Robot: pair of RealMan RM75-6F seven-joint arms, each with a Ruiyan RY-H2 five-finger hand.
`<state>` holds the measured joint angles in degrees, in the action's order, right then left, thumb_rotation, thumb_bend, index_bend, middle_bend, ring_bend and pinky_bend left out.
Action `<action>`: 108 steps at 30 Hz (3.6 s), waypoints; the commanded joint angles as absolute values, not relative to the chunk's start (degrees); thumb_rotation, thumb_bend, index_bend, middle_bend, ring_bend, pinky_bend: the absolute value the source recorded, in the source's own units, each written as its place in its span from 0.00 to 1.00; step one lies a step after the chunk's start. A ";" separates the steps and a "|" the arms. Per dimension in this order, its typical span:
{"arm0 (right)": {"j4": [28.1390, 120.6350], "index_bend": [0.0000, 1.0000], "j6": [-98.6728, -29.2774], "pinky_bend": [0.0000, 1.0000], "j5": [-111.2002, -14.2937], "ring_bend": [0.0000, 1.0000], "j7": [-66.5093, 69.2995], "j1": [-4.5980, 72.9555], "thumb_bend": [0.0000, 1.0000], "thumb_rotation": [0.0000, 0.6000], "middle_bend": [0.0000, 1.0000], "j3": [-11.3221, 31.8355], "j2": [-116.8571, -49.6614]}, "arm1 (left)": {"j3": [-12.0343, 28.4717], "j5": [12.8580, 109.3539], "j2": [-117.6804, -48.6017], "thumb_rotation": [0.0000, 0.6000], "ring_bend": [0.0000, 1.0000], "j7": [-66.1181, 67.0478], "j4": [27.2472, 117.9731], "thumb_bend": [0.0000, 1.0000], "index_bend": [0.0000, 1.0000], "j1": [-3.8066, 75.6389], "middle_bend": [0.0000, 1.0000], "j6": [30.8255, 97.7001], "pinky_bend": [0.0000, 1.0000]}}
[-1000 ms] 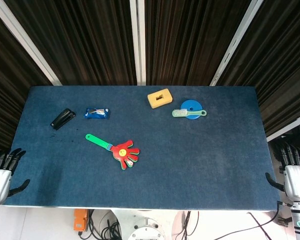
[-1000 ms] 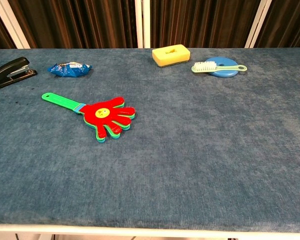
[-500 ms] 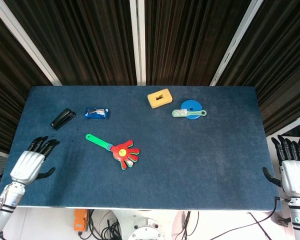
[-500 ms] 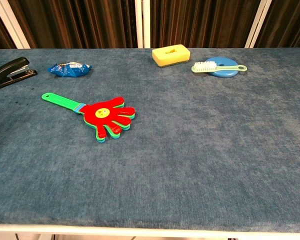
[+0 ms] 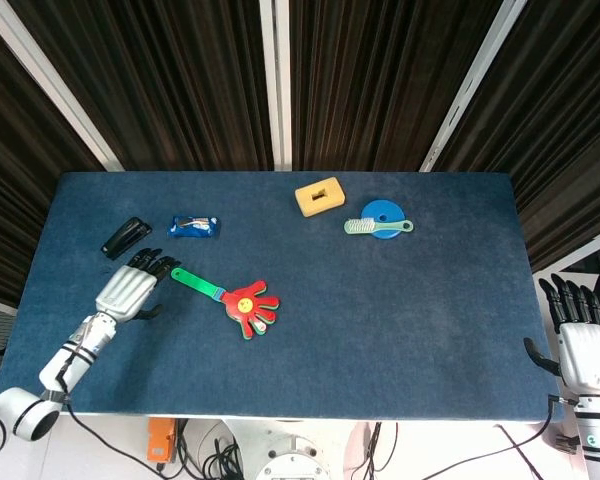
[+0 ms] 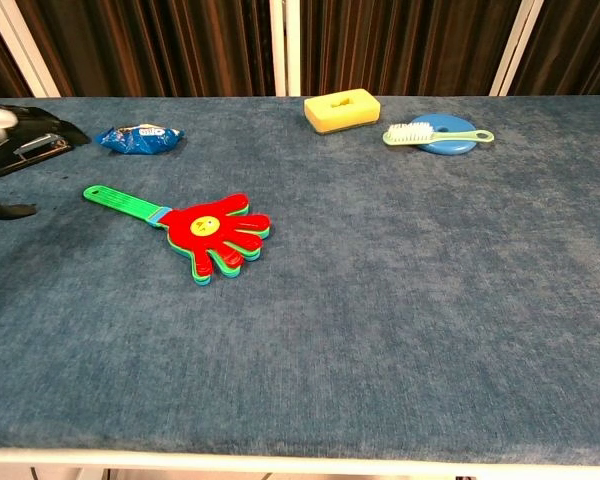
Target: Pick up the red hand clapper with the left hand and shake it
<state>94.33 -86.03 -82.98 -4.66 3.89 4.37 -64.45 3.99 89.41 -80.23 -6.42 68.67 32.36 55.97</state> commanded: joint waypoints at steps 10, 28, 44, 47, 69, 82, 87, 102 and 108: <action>93.83 0.00 -84.35 0.00 -82.38 0.00 -4.43 4.11 0.20 1.00 0.00 4.20 -64.43 | 2.47 90.31 -84.90 1.00 0.00 -7.88 64.35 0.28 0.14 39.11 0.12 49.35 0.07; 91.62 0.00 -83.86 0.00 -81.11 0.00 -1.88 3.73 0.20 1.00 0.00 4.85 -64.28 | 0.64 90.64 -89.39 1.00 0.00 -10.54 59.77 0.28 0.26 43.90 0.12 46.86 0.06; 91.34 0.00 -83.03 0.00 -80.79 0.00 -1.61 3.77 0.21 1.00 0.00 4.81 -64.42 | -0.76 91.16 -91.32 1.00 0.00 -16.05 58.69 0.31 0.51 44.49 0.13 49.47 0.07; 91.26 0.00 -82.80 0.00 -80.70 0.00 -1.43 3.80 0.21 1.00 0.00 4.80 -64.43 | 0.08 89.69 -91.22 1.00 0.04 -16.30 60.02 0.32 0.59 43.91 0.20 50.28 0.13; 91.67 0.00 -82.13 0.00 -81.16 0.00 -1.00 3.94 0.21 1.00 0.00 4.52 -64.17 | 3.47 84.75 -90.74 1.00 0.70 -23.19 63.17 0.39 0.64 38.97 0.72 57.82 0.87; 92.22 0.00 -82.01 0.00 -80.97 0.00 -1.10 3.91 0.20 1.00 0.00 4.57 -63.53 | 4.47 82.27 -89.55 1.00 1.00 -22.09 65.28 0.42 0.59 38.39 0.96 56.52 1.00; 92.36 0.00 -82.39 0.00 -81.21 0.00 -1.13 3.87 0.20 1.00 0.00 4.66 -63.50 | 5.11 82.05 -88.70 1.00 1.00 -23.95 65.98 0.42 0.50 38.12 1.00 56.97 1.00; 92.71 0.00 -82.52 0.00 -81.65 0.00 -0.89 3.76 0.20 1.00 0.00 4.47 -63.22 | 7.08 84.26 -89.10 1.00 1.00 -32.58 64.34 0.24 0.73 36.06 1.00 65.16 1.00; 92.99 0.00 -82.44 0.00 -81.58 0.00 -1.51 3.90 0.21 1.00 0.00 4.54 -63.45 | 7.46 83.62 -88.35 1.00 1.00 -33.83 65.31 0.23 1.00 35.60 1.00 65.23 1.00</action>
<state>92.99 -82.45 -81.58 -1.51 3.90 4.53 -63.45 7.46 83.62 -88.33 -33.85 65.33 35.60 65.23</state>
